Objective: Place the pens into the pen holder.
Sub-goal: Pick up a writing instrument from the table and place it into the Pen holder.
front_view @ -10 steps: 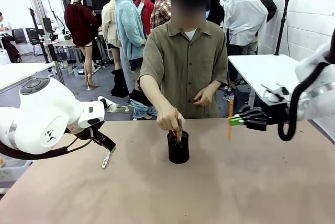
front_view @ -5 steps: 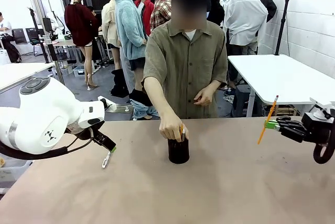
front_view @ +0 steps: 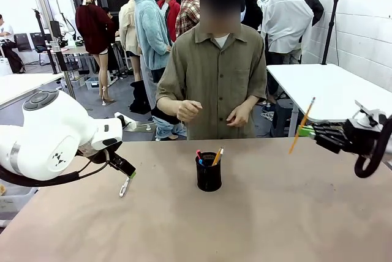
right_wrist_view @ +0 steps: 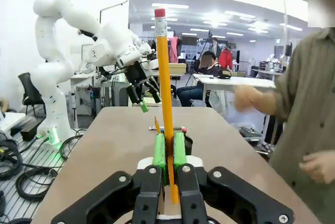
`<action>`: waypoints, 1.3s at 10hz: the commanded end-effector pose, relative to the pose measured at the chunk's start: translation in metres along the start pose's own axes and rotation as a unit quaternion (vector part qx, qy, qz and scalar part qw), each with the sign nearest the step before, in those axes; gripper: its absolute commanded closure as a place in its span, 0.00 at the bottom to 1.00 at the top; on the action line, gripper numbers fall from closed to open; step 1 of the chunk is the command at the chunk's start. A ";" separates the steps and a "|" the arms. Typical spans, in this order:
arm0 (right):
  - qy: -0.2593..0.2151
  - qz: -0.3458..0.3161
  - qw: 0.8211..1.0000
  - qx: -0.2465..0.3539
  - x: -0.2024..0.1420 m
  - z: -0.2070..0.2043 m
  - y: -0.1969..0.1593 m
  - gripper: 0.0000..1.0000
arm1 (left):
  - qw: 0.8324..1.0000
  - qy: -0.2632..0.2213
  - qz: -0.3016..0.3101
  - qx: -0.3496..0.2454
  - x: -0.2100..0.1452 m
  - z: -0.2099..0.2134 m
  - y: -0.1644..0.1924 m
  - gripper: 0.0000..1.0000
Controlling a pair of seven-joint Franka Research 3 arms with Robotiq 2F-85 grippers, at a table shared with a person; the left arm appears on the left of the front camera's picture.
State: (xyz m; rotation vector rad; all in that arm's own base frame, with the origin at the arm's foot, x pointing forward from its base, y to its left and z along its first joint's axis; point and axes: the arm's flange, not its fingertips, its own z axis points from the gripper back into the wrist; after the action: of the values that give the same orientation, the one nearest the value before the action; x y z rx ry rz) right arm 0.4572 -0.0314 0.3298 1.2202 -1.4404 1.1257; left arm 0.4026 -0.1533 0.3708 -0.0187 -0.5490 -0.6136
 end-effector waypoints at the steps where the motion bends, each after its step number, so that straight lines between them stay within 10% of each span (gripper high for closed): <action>1: 0.027 0.010 0.999 -0.018 0.029 -0.048 0.001 1.00 | 1.000 -0.001 0.003 0.000 -0.001 0.001 0.002 0.00; 13: 0.179 -0.038 0.977 -0.112 0.019 -0.234 0.017 1.00 | 1.000 -0.001 0.003 0.000 -0.001 0.001 0.002 0.00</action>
State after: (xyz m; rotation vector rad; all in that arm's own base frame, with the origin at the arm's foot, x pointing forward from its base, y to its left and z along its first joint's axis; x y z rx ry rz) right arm 0.4564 0.1850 0.3884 0.8863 -1.2147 1.0975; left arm 0.4026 -0.1531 0.3708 -0.0184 -0.5490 -0.6132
